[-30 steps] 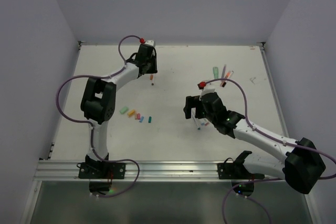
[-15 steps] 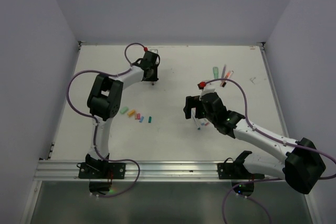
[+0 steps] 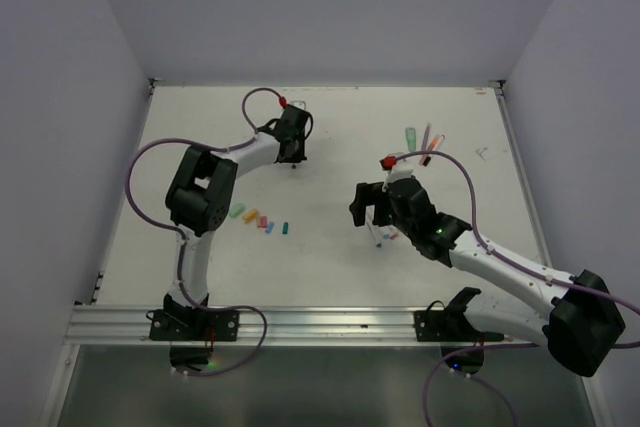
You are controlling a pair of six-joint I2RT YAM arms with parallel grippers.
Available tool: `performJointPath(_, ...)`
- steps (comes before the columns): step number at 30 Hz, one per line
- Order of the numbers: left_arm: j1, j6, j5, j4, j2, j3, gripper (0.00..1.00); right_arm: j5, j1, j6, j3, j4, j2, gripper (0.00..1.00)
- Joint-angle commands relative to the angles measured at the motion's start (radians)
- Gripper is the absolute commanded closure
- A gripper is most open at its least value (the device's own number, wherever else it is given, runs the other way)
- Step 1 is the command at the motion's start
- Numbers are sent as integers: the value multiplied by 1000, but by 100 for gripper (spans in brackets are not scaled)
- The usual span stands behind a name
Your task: Open the pen caps
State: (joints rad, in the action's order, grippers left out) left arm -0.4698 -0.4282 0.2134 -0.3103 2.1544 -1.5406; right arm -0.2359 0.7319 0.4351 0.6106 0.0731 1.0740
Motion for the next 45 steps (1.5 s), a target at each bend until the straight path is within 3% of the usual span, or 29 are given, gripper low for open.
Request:
performJointPath(1, -49, -30, -8, -82, -40, 94, 100, 20, -5, 30, -9, -67, -23, 2)
performJointPath(9, -75, -96, -124, 167, -391, 457, 100, 90, -8, 99, -2, -191, -13, 3)
performJointPath(13, -73, -132, -260, 334, -586, 605, 100, 125, -11, 162, 17, -284, 29, 7)
performJointPath(19, -78, -204, -417, 551, -732, 773, 100, 243, -12, 203, 92, -381, 124, 14)
performJointPath(31, -82, -270, -485, 769, -878, 935, 100, 253, -11, 281, 126, -525, 248, 25)
performJointPath(45, -101, -307, -513, 870, -907, 999, 100, 308, -12, 297, 173, -621, 354, 42)
